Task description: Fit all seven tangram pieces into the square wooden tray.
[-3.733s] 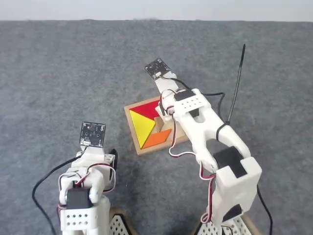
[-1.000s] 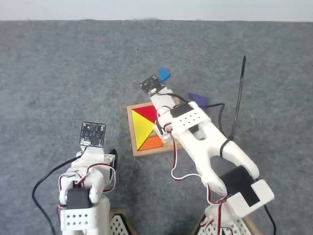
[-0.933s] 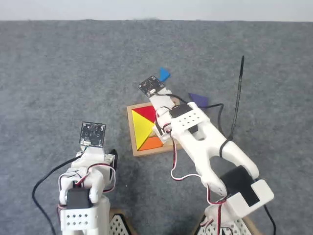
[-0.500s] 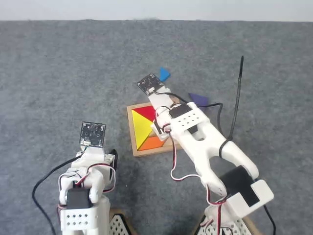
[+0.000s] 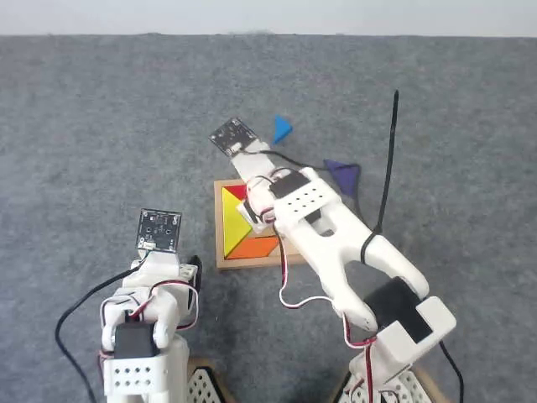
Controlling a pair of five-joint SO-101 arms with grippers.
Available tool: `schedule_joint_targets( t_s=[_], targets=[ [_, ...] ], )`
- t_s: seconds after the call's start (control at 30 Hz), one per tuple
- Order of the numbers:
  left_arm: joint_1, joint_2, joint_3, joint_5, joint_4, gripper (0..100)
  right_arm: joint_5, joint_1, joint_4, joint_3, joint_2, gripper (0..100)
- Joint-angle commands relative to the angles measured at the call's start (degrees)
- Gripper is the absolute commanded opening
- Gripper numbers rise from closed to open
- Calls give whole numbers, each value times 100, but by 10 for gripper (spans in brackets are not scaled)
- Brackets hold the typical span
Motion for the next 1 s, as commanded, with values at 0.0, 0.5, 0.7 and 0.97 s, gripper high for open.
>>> schedule_joint_targets(
  t_s=[0.0, 0.5, 0.7, 0.97],
  targets=[
    [18, -158, -48, -35, 53, 153, -53, -31, -48, -475, -75, 16],
    [18, -158, -48, -35, 53, 153, 273, 312, -453, 1266, -1191, 20],
    [18, -158, -48, -35, 53, 153, 343, 75, -760, 1336, -936, 20],
    [18, -158, -48, -35, 53, 153, 352, 75, -752, 1152, -259, 20]
  ],
)
